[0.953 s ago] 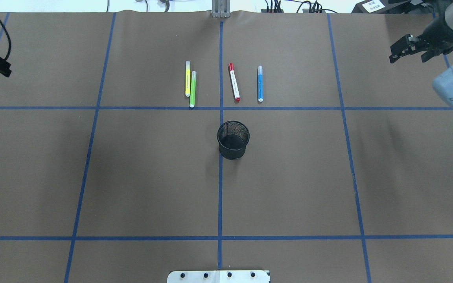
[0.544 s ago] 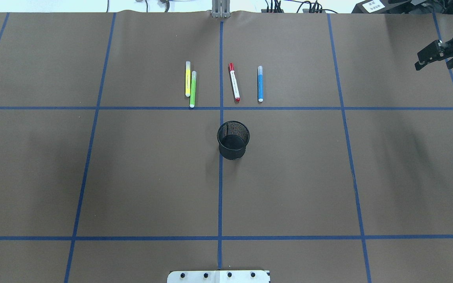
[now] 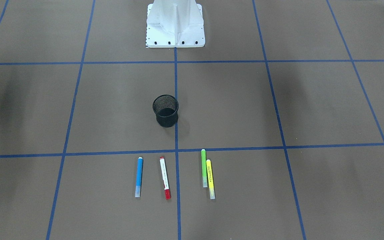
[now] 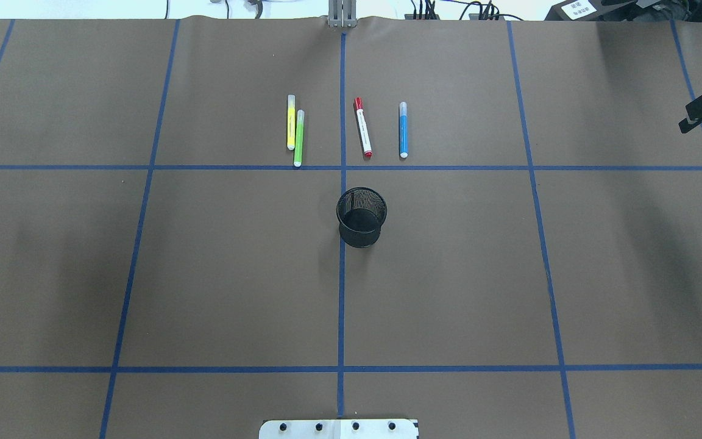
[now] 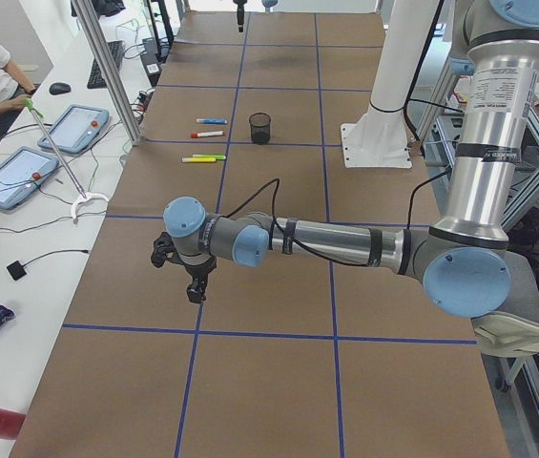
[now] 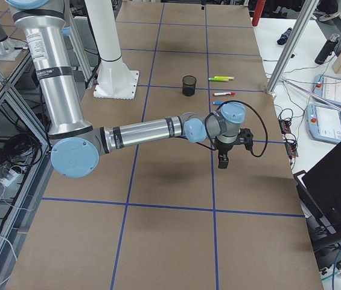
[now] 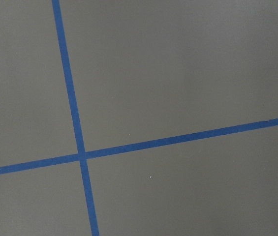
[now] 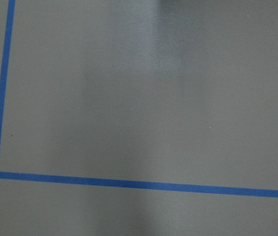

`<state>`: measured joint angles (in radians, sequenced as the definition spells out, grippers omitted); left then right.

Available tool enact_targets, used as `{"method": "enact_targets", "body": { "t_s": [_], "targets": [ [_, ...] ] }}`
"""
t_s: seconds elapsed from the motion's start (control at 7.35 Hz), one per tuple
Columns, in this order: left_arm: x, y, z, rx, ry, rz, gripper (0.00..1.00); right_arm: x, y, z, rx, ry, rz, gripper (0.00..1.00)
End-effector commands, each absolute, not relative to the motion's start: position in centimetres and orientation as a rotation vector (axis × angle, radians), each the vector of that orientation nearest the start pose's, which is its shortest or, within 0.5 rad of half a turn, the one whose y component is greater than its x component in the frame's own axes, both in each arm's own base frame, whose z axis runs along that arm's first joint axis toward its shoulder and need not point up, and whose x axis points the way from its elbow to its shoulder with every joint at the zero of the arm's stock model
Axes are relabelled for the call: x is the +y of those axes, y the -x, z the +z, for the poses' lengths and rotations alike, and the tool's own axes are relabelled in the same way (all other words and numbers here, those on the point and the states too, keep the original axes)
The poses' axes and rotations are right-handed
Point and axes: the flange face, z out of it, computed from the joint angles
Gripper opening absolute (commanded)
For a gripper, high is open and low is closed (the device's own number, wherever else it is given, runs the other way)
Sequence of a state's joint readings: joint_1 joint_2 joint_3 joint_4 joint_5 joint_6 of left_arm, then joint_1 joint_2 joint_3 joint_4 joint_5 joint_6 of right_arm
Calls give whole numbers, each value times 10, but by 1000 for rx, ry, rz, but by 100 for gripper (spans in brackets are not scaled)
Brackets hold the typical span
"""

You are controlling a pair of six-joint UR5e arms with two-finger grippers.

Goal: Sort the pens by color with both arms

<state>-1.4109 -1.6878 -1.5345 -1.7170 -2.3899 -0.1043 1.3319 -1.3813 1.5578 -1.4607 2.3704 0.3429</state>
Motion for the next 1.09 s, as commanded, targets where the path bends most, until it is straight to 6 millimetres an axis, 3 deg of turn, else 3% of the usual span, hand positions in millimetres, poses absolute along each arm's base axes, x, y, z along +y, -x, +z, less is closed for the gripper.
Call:
{"method": "enact_targets", "body": {
  "t_s": [0.0, 0.14, 0.27, 0.41, 0.54, 0.68, 0.95],
  "targets": [
    [-547, -27, 607, 834, -88, 131, 100, -571, 72, 555, -888, -7, -9, 99],
    [-546, -26, 596, 842, -107, 138, 100, -572, 64, 555, -881, -18, 3, 99],
    [-540, -17, 594, 842, -116, 125, 100, -564, 60, 566, -845, -27, 10, 99],
    [-537, -16, 578, 834, -147, 134, 100, -563, 57, 574, -812, -63, 8, 99],
    [-532, -13, 579, 835, -149, 131, 100, -563, 57, 576, -814, -62, 6, 99],
    [-499, -7, 602, 828, -116, 120, 100, -563, 58, 576, -821, -58, 6, 99],
    [-493, -3, 601, 782, -133, 114, 100, -559, 57, 578, -815, -59, 6, 99]
  ]
}}
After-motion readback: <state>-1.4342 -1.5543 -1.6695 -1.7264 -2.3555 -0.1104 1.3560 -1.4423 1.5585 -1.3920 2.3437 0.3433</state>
